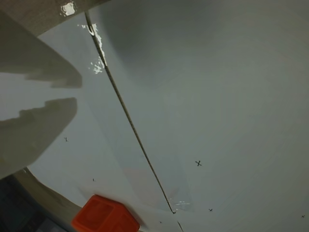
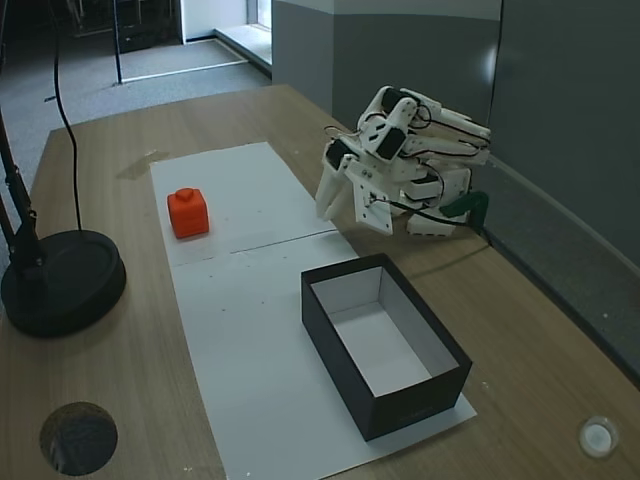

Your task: Grab a orange square and put it in the box.

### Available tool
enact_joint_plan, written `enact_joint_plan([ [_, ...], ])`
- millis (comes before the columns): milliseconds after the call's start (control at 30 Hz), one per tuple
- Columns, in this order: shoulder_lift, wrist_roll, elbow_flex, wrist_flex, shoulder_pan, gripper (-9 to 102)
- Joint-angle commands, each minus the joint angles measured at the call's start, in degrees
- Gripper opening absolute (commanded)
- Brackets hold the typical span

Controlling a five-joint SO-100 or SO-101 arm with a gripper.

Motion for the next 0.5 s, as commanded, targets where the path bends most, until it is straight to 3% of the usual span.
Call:
enact_joint_plan([
  [0,1.32,0.09,-3.08,0.44,0.0,0],
  [467,1.32,-0.18,-3.08,0.44,-0.35,0],
])
